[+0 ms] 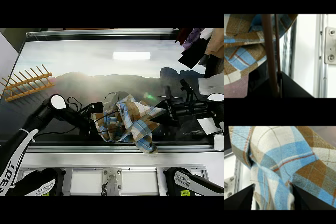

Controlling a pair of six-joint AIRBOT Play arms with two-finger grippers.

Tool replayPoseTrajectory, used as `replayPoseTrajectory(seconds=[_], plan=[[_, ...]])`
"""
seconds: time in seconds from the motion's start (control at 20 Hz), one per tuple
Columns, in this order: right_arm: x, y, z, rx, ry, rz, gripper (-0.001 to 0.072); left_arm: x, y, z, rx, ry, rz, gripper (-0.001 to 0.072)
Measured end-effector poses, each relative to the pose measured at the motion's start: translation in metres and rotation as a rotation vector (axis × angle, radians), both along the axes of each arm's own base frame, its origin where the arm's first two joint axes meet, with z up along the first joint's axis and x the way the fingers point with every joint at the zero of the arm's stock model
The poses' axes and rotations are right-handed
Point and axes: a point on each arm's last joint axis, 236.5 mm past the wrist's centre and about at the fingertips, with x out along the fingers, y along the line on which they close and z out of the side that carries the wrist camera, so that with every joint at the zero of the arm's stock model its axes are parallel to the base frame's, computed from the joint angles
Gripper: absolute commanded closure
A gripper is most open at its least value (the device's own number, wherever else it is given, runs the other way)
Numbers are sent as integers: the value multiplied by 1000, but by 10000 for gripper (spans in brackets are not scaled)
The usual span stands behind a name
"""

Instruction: Fold the clothes and pants, and hang the long-sleeved shirts on hangers.

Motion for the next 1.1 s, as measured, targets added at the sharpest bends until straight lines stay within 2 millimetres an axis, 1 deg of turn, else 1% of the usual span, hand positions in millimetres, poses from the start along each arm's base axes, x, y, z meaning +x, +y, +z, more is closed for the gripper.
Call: replayPoseTrajectory(seconds=[0.1, 0.15, 0.2, 0.25, 0.3, 0.35, 0.65, 0.7, 0.75, 0.8, 0.9, 0.95, 1.1], plan=[[0, 0, 0, 0, 0, 0, 201, 0, 0, 0, -1, 0, 1, 696], [0, 0, 0, 0, 0, 0, 225, 0, 0, 0, -1, 0, 1, 696], [0, 0, 0, 0, 0, 0, 414, 0, 0, 0, -1, 0, 1, 696], [0, 0, 0, 0, 0, 0, 652, 0, 0, 0, -2, 0, 1, 696], [0, 0, 0, 0, -3, 0, 690, 0, 0, 0, -2, 0, -3, 696], [-3, 0, 1, 4, -6, 16, 690, 0, 0, 0, -1, 0, 0, 696], [-1, 0, 0, 1, 1, 4, 690, 1, 0, -1, 4, -4, 2, 690], [-1, 0, 0, 1, 2, 3, 691, 1, 0, -1, 4, -4, 2, 462], [0, 0, 0, -1, 4, -3, 691, 1, -1, 1, -6, -6, 1, 181], [0, 1, -1, -1, 10, -2, 692, 7, -11, 8, -47, -4, 42, 146], [0, 1, 0, 2, 8, -4, 692, 4, -4, 2, 0, 28, 64, 147], [2, 1, -1, 0, 7, -9, 693, 8, -4, 2, 7, 37, 102, 147], [4, 0, -2, -8, 2, -20, 695, 6, -3, 2, 38, 95, 179, 146]])
